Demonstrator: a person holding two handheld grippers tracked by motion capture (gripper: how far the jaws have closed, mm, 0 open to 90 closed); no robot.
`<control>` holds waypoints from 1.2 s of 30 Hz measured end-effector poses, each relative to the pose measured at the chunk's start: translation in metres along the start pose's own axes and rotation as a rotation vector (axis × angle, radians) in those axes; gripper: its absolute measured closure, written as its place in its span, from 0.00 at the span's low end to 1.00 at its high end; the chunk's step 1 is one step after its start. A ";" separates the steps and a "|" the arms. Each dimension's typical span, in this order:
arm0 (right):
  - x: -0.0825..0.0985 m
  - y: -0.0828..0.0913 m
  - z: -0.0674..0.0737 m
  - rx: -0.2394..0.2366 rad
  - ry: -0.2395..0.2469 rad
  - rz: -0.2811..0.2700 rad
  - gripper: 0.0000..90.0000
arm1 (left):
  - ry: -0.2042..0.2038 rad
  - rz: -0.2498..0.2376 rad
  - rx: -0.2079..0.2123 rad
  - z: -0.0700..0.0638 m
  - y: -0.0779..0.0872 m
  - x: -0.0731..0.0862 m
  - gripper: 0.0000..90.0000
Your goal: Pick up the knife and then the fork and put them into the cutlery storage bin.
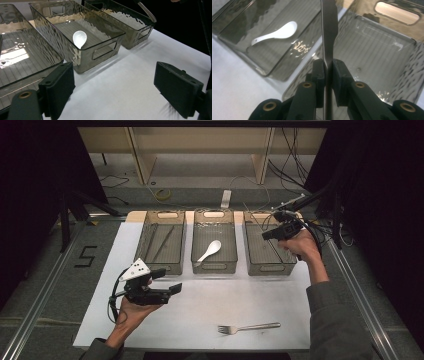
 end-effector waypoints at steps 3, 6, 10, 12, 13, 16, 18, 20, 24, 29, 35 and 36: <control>-0.003 -0.004 -0.006 0.008 -0.027 -0.001 0.91 | -0.001 0.001 0.002 0.000 0.000 0.000 0.18; -0.004 -0.009 -0.011 0.022 -0.051 0.005 0.91 | -0.004 0.005 0.002 -0.001 0.000 0.000 0.18; -0.004 -0.017 -0.017 0.036 -0.072 0.019 0.91 | -0.004 0.004 0.003 -0.001 0.000 0.000 0.18; -0.003 -0.021 -0.018 0.048 -0.085 0.029 0.91 | -0.004 0.002 0.003 -0.001 0.000 0.000 0.18; -0.003 -0.023 -0.020 0.053 -0.087 0.028 0.91 | -0.004 0.003 0.004 -0.001 0.000 0.000 0.18; -0.003 -0.028 -0.021 0.059 -0.108 0.033 0.91 | -0.004 0.002 0.007 -0.002 -0.001 0.000 0.18; 0.000 -0.031 -0.020 0.063 -0.105 0.044 0.91 | -0.008 0.010 0.009 -0.003 -0.002 0.001 0.18; 0.003 -0.035 -0.019 0.061 -0.111 0.050 0.91 | -0.008 0.008 0.009 -0.003 -0.002 0.000 0.18; 0.013 -0.046 -0.017 0.051 -0.124 0.075 0.91 | -0.007 0.005 0.010 -0.003 -0.002 0.000 0.18; 0.023 -0.055 -0.016 0.048 -0.138 0.097 0.91 | -0.009 0.008 0.009 -0.003 -0.002 0.000 0.18; 0.026 -0.061 -0.014 0.064 -0.155 0.109 0.87 | -0.008 0.004 0.008 -0.003 -0.002 0.000 0.18; 0.026 -0.061 -0.013 0.062 -0.156 0.115 0.78 | -0.007 0.004 0.008 -0.003 -0.002 0.000 0.18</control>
Point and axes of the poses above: each handheld gripper's, and its own axes: y roughly backward along the jaws, x roughly out of its underside, z roughly to its left, the point moved 8 cm from there along -y, roughly forward along the jaws, and after that the axes turned 14 degrees about x, right-handed, at the moved point
